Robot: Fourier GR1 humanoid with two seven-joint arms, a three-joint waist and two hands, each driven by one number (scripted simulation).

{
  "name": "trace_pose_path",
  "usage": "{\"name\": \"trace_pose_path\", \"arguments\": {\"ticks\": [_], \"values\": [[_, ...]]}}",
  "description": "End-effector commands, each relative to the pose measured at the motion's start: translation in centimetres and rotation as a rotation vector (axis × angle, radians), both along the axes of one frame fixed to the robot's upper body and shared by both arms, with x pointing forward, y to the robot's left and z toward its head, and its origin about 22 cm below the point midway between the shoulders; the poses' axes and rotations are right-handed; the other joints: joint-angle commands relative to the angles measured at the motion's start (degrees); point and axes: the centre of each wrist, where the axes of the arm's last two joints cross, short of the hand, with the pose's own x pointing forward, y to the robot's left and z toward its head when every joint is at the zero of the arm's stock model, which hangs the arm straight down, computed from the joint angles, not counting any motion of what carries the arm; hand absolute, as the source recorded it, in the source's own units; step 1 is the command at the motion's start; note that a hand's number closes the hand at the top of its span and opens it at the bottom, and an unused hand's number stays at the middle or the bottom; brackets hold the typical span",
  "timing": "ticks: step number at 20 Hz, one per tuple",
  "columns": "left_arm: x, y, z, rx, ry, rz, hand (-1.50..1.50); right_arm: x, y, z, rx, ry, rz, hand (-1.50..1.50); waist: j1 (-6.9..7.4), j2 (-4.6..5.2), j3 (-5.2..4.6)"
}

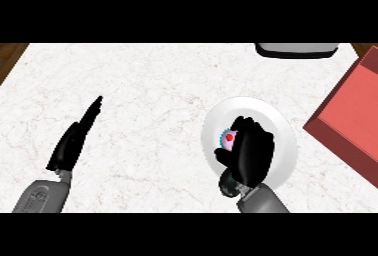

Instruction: Pick the cupcake from the plate and place it in the cardboard box

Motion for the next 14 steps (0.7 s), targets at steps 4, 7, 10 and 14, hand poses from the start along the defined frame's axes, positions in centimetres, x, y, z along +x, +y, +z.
{"name": "trace_pose_path", "arguments": {"ticks": [4,7,10,14], "values": [[0.0,-1.5,-0.1,-0.016,-0.012,-0.033,0.00,9.0,-7.2,3.9,0.025,0.370,-0.175,1.50,2.12,1.12,0.04],[1.0,-0.8,0.9,0.002,-0.015,-0.040,0.00,13.7,-9.6,8.9,0.019,0.361,-0.202,1.50,1.86,0.96,0.07],[0.0,-0.1,0.7,0.005,-0.022,-0.007,0.00,15.8,-8.4,13.4,-0.065,0.345,-0.245,1.50,1.08,0.18,0.04],[0.1,-1.6,-0.7,-0.010,0.009,0.003,0.00,17.4,-8.4,15.7,-0.131,0.230,-0.349,1.50,0.60,0.30,0.04]]}}
